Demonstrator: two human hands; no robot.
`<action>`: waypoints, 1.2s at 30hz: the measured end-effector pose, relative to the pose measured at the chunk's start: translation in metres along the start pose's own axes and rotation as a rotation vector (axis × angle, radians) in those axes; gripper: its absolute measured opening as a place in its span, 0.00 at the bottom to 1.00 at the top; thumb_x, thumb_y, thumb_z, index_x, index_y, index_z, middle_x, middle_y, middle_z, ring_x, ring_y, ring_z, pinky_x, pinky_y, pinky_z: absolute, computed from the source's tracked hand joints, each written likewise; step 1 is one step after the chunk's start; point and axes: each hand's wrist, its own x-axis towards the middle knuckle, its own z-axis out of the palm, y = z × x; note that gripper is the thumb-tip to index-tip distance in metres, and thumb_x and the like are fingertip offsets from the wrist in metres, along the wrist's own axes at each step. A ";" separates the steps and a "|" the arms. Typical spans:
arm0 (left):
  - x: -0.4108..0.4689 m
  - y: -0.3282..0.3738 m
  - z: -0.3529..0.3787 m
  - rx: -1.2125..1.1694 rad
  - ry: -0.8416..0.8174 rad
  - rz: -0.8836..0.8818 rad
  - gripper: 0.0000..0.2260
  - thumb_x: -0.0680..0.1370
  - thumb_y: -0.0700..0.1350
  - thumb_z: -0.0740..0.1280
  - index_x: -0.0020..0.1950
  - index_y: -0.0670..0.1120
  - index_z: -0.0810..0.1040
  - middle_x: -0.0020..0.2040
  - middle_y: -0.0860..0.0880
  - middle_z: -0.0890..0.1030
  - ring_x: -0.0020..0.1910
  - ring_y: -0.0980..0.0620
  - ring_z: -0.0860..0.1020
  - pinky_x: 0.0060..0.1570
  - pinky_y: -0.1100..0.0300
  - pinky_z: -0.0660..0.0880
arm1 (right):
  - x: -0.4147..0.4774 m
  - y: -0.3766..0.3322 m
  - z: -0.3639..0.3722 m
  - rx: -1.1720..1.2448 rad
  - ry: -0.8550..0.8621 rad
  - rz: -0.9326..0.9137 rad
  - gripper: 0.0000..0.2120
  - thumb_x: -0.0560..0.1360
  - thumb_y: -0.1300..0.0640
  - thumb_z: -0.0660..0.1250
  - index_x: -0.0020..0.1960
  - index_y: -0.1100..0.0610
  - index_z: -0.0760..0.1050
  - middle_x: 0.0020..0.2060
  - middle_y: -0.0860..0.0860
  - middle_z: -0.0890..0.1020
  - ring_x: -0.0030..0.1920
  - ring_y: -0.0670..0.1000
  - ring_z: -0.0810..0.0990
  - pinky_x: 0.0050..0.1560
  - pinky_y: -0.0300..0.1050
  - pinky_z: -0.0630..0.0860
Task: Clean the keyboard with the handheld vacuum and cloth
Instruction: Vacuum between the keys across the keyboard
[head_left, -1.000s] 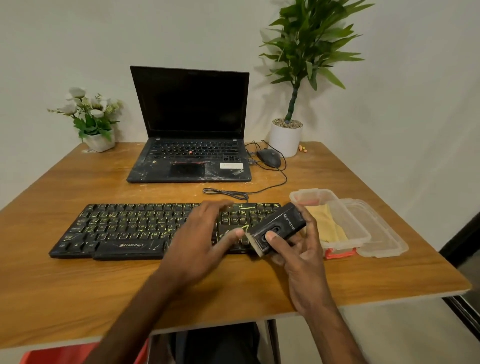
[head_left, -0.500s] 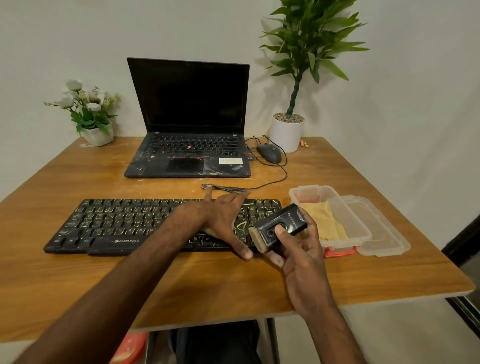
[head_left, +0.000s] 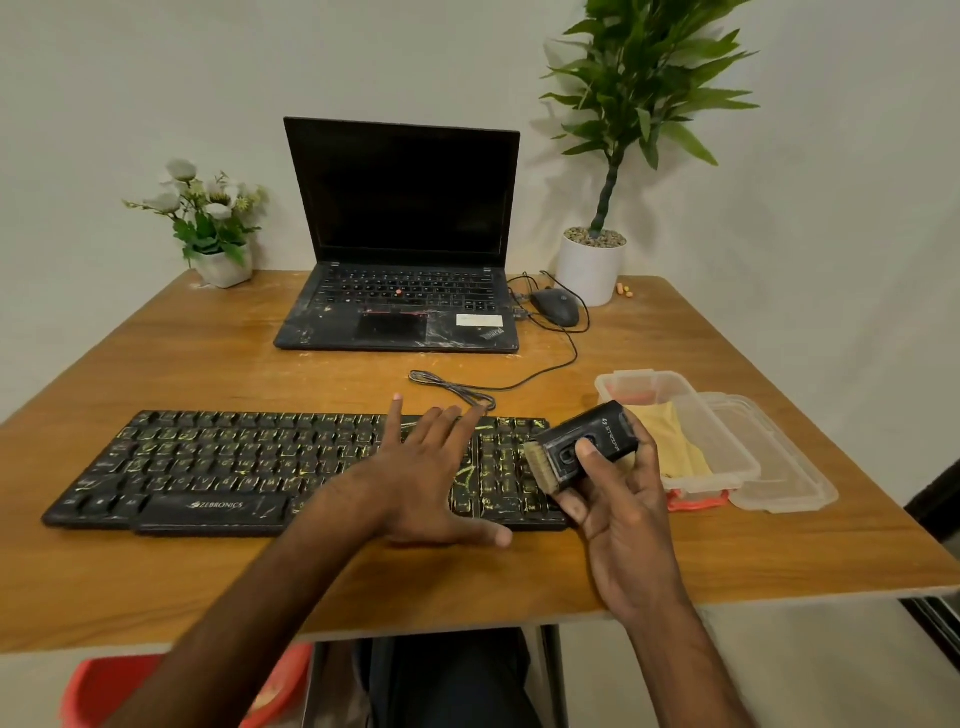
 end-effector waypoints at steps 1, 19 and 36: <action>-0.002 0.003 0.005 0.023 0.041 -0.002 0.59 0.65 0.83 0.54 0.77 0.51 0.24 0.82 0.43 0.40 0.81 0.44 0.39 0.71 0.34 0.28 | 0.000 -0.001 0.000 -0.018 -0.001 0.003 0.30 0.72 0.61 0.70 0.72 0.48 0.68 0.63 0.59 0.79 0.61 0.58 0.80 0.45 0.48 0.82; -0.014 0.038 0.022 0.096 0.238 -0.031 0.59 0.63 0.86 0.45 0.73 0.50 0.19 0.82 0.41 0.44 0.81 0.40 0.43 0.70 0.30 0.30 | -0.009 -0.037 -0.011 -0.566 -0.145 -0.208 0.34 0.71 0.68 0.74 0.70 0.44 0.68 0.58 0.51 0.82 0.55 0.52 0.84 0.50 0.47 0.83; -0.023 0.036 0.033 0.073 0.373 -0.047 0.56 0.66 0.84 0.41 0.80 0.46 0.31 0.80 0.45 0.62 0.79 0.44 0.58 0.73 0.30 0.38 | -0.014 -0.052 -0.018 -1.021 -0.558 -0.340 0.32 0.69 0.62 0.78 0.67 0.40 0.71 0.63 0.38 0.76 0.60 0.48 0.80 0.49 0.41 0.82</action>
